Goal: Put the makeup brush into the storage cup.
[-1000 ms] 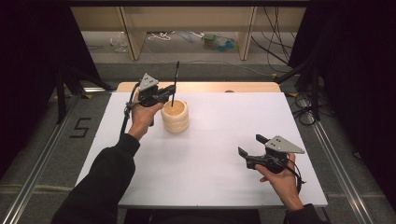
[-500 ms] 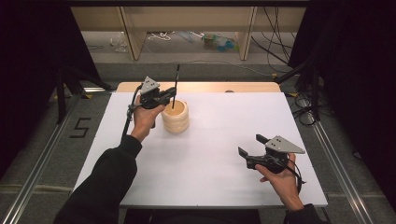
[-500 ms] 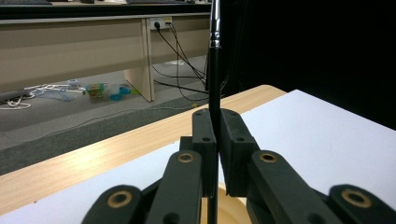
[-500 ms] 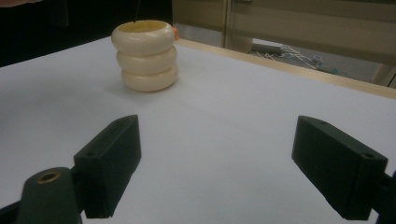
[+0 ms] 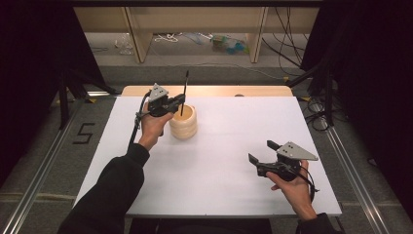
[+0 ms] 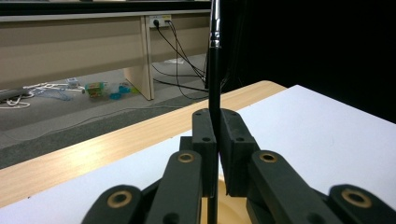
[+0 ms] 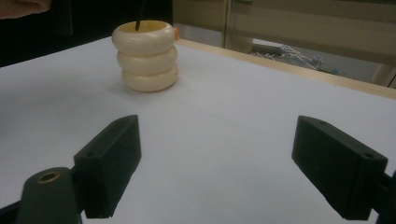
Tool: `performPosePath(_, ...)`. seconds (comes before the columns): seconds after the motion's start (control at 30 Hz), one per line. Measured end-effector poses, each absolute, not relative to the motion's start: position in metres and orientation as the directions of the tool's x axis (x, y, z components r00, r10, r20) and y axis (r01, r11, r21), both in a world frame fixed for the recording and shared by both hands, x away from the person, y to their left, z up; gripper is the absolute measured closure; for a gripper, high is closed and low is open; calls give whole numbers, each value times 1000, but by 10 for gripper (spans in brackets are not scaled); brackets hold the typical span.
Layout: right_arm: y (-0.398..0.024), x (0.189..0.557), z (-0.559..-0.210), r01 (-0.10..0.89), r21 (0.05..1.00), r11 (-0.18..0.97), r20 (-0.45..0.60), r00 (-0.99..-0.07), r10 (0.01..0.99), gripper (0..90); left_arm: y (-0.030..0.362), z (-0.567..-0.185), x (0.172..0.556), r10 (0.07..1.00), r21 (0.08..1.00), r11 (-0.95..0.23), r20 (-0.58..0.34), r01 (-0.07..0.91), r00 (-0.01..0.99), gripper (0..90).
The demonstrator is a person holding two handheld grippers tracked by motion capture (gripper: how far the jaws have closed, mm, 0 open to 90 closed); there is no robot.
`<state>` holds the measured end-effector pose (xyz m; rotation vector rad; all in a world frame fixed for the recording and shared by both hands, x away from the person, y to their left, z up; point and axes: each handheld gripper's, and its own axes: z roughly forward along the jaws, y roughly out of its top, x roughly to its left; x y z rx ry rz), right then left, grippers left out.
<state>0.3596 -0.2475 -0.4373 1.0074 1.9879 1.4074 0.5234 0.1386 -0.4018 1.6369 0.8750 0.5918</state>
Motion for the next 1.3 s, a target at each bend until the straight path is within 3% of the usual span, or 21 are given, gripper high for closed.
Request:
performPosePath(0.67,-247,360,-437,284,940,191,21,-604,796,169,139,-413,523,804,965,-92,-73,244,590,853)
performPosePath(1.3,-247,360,-437,283,940,191,21,-604,797,170,138,-428,524,805,938,-147,-70,313,589,850)
